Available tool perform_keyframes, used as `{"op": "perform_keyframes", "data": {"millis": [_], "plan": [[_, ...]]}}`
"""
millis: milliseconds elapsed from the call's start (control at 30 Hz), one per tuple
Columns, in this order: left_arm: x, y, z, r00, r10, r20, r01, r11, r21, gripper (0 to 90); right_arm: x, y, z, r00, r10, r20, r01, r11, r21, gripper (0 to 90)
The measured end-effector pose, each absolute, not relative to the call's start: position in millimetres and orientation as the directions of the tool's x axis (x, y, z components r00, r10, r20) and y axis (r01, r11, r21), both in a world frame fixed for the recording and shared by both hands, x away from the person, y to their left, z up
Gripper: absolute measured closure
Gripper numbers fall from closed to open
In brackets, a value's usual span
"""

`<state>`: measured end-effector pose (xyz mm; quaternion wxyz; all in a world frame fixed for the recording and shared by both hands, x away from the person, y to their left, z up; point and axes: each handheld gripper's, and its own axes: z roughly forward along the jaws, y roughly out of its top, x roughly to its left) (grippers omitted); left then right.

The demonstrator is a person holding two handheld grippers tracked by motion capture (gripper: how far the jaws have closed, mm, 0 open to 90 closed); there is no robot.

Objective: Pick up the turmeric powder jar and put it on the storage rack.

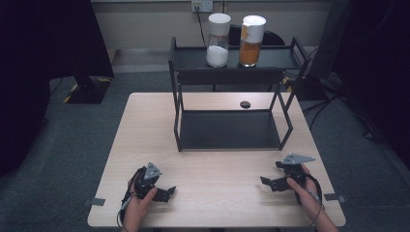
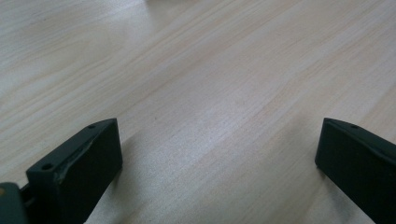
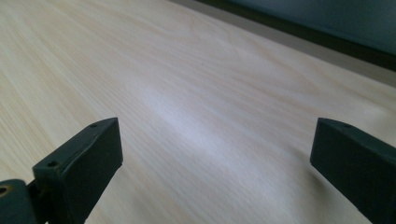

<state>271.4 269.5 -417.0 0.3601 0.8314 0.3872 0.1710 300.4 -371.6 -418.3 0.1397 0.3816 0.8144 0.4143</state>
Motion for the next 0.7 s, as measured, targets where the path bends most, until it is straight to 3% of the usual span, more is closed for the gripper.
{"op": "perform_keyframes", "data": {"millis": [367,533,700], "plan": [[271.4,269.5,-417.0,0.642,0.767,0.005,0.521,-0.441,0.731,0.0,289.2,-388.0,-416.4,-0.667,0.743,0.066,0.515,0.394,0.761,1.3],[271.6,269.3,-416.6,0.642,0.767,0.005,0.522,-0.442,0.730,0.0,283.6,-379.6,-412.6,-0.691,0.723,-0.027,0.483,0.489,0.726,0.0],[271.2,266.6,-414.4,0.632,0.775,0.003,0.535,-0.439,0.722,0.1,282.4,-379.0,-411.6,-0.688,0.725,-0.022,0.490,0.487,0.723,0.0]]}}
